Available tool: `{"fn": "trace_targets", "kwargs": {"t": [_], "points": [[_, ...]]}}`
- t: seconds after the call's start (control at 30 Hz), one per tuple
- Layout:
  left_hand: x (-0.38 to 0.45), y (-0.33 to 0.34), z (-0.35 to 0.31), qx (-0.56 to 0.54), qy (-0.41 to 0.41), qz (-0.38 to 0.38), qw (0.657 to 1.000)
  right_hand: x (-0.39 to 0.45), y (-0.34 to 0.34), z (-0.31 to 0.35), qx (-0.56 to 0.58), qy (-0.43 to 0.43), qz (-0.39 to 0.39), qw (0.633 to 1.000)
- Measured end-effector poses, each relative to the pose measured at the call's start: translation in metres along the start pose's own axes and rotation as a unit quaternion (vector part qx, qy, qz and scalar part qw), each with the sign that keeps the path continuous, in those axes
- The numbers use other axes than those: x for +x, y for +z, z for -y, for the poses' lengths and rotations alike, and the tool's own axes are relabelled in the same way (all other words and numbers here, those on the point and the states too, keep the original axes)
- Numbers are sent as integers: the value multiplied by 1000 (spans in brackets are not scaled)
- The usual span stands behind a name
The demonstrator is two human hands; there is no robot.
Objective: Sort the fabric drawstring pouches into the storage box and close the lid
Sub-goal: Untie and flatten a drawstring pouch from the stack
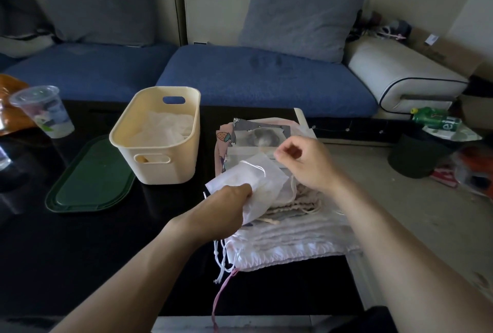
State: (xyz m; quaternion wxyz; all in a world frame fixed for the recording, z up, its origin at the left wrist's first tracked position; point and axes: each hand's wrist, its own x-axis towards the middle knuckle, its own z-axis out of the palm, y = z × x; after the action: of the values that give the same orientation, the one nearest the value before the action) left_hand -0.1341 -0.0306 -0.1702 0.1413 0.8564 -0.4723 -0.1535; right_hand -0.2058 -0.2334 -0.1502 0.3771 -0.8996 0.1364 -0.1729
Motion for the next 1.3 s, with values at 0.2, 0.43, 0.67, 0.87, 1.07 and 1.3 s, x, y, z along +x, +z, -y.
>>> {"fn": "trace_targets", "kwargs": {"t": [0.2,0.43,0.67,0.87,1.07,1.3], "points": [[4,2,5,-66,-1,-88,994,-22,15,25,-97,38,157,982],[2,-9,4,-48,-38,3,998,-20,22,27,-181,85,236,951],[-8,-24,15,-49,-42,-23,998,-25,21,21,-91,47,226,969],[6,-8,9,-97,87,-199,971,-27,26,28,-90,8,190,978],[13,0,9,-115,59,-253,959,-26,23,24,45,67,237,968],[21,5,7,-93,67,-324,939,-24,21,15,234,147,261,925]]}}
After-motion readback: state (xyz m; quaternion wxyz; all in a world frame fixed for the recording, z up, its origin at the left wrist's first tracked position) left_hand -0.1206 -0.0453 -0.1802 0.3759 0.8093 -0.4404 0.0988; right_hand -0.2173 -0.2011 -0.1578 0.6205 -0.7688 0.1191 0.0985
